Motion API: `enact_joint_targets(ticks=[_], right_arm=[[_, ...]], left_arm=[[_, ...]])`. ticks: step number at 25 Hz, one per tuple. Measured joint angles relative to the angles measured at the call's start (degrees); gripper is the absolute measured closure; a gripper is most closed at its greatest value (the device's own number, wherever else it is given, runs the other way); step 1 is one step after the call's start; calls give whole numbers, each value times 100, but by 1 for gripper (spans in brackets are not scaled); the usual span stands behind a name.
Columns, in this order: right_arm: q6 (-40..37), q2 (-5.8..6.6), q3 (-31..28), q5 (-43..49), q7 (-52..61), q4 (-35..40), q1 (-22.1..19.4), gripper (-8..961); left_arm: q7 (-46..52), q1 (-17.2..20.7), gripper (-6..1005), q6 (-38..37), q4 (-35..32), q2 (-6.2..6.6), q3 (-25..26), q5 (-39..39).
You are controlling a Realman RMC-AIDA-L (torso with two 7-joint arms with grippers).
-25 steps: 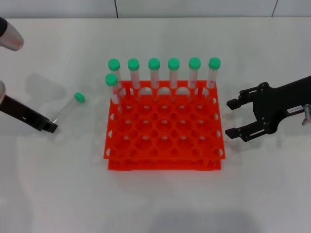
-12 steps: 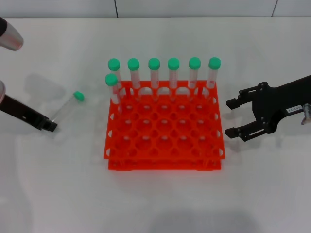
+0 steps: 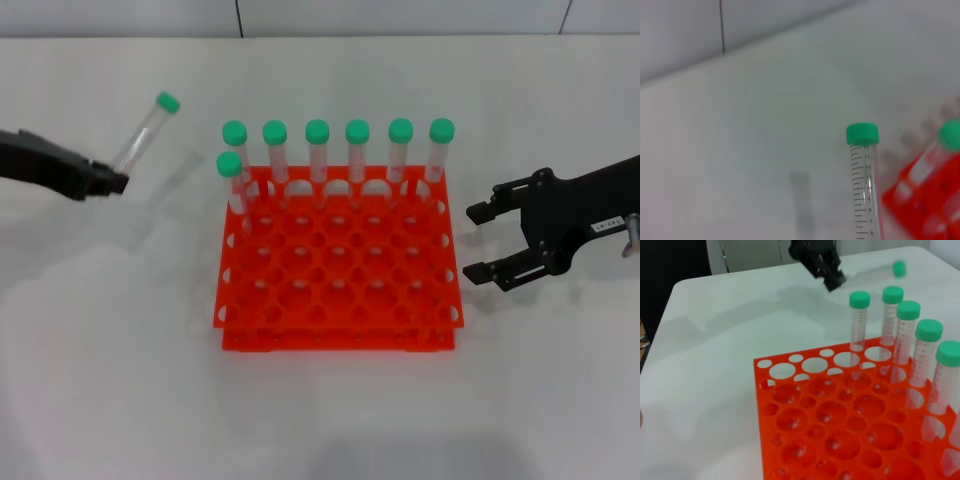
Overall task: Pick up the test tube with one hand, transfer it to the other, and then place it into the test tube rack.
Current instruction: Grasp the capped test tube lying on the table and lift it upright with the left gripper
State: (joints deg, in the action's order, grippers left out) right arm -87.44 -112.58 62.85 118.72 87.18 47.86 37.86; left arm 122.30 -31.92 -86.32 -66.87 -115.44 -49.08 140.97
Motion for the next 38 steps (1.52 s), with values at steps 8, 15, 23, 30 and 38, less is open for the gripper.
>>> enact_joint_targets(ticks=[8, 15, 23, 30, 38], right_arm=[[-1, -60, -18, -12, -5, 12, -83, 263], [38, -161, -28, -22, -58, 14, -120, 267], [163, -258, -25, -64, -177, 17, -121, 272], [269, -268, 2, -308, -356, -23, -121, 276], [285, -263, -25, -331, -363, -29, -120, 281]], left_arm=[[-1298, 947, 798, 131, -763, -152, 20, -2081], [-3019, 1253, 793, -43, -138, -246, 23, -3711], [-3443, 335, 787, -537, 1704, 158, 15, -4083], [-3293, -614, 783, -484, 2772, 458, 3, -3366], [-3041, -1115, 777, -470, 2916, 427, -29, -2637]])
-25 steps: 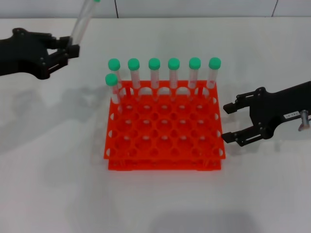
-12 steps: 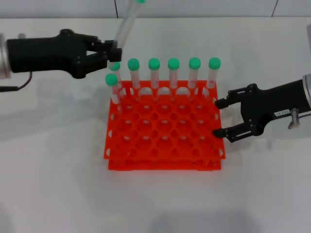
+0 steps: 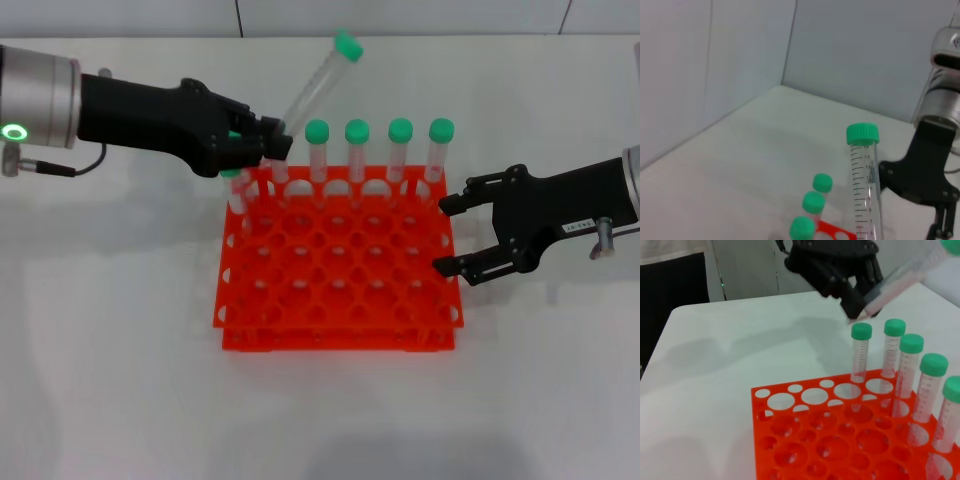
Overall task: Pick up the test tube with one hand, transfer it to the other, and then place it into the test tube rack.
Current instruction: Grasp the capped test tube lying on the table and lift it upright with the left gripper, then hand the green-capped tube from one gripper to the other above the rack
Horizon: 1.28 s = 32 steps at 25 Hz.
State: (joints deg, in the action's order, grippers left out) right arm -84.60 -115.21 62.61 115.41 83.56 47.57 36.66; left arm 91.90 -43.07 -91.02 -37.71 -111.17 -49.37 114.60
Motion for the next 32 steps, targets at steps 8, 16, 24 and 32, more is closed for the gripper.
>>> enact_joint_targets(ticks=[8, 16, 24, 32], right_arm=[[20, -2, -4, -10, -24, -7, -91, 286], [19, 0, -14, -10, -15, -17, -138, 291], [37, 6, -22, -105, 41, -80, -154, 296], [43, 9, -573, -165, 72, -134, -152, 300]], left_arm=[[-99, -319, 772, 227, 320, -190, -44, 576], [-392, -262, 767, 266, 346, -265, -82, 596], [-788, 21, 761, 293, 354, -303, -30, 338], [-937, 174, 756, 274, 365, -284, -28, 192]])
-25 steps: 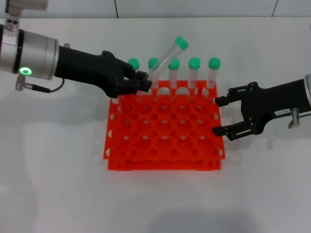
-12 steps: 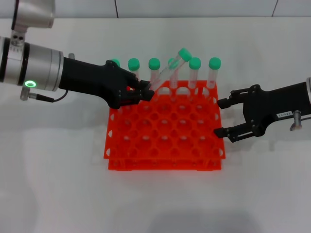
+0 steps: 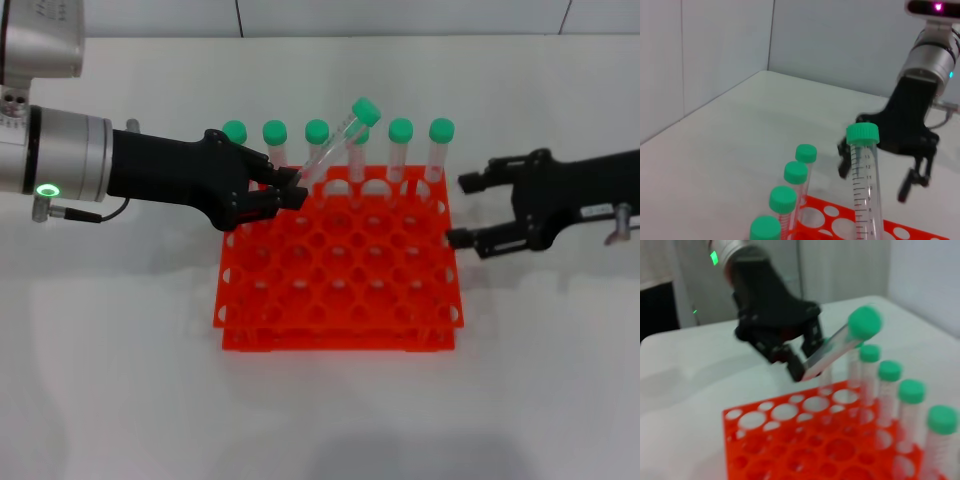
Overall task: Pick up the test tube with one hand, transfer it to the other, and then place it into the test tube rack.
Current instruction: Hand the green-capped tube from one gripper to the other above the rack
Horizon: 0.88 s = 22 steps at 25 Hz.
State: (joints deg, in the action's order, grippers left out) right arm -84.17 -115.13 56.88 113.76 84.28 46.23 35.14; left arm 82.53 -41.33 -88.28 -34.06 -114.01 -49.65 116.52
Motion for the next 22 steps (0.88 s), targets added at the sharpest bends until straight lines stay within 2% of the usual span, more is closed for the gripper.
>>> enact_joint_targets(ticks=[4, 10, 14, 22], right_arm=[[-135, 9, -498, -96, 139, -57, 43, 303], [-256, 95, -563, -793, 380, -321, 64, 306], [-354, 112, -564, -1123, 491, -606, 127, 309], [-241, -19, -538, -1535, 422, -1417, 367, 314]], left_arm=[[5, -1, 753, 12, -1, -8, 0, -2], [1, -29, 749, 14, -3, -21, -15, 1], [-28, -39, 747, 17, -3, -29, -17, -3], [-38, -69, 741, 17, -21, -43, -36, -7]])
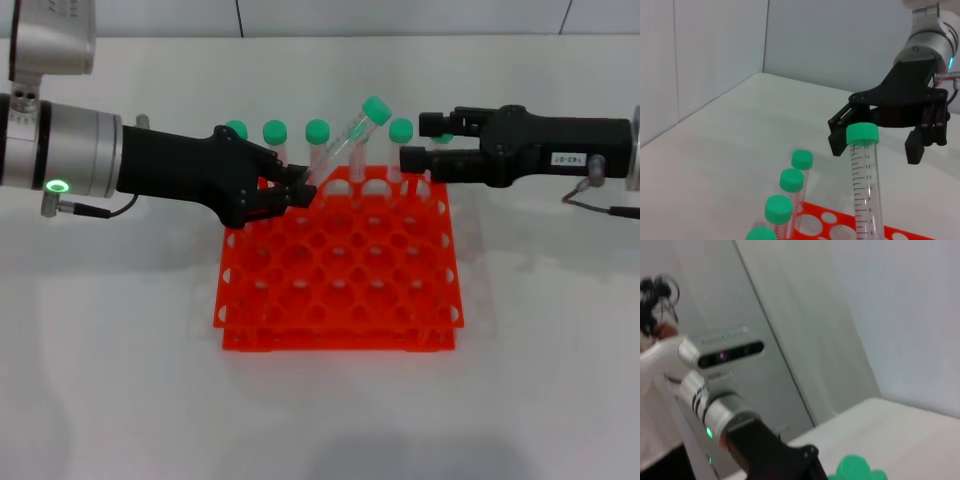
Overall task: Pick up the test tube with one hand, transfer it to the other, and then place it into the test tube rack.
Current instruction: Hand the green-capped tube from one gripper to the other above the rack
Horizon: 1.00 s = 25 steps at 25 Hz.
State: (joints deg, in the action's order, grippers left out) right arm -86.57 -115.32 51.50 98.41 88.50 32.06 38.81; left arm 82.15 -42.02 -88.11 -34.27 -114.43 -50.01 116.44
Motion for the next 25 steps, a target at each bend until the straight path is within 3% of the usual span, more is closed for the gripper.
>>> enact_joint_targets(ticks=[5, 15, 25], right_arm=[[53, -28, 44, -804, -431, -566, 13, 317], [123, -82, 83, -1458, -1163, -1247, 22, 323], [138, -86, 1026, -2501, -1433, -1489, 56, 329]], left_arm=[[-5, 0, 738, -1, -18, 0, 2, 0], [-6, -54, 731, -4, -8, -6, 18, 0], [-2, -77, 724, 56, -14, -41, 13, -6]])
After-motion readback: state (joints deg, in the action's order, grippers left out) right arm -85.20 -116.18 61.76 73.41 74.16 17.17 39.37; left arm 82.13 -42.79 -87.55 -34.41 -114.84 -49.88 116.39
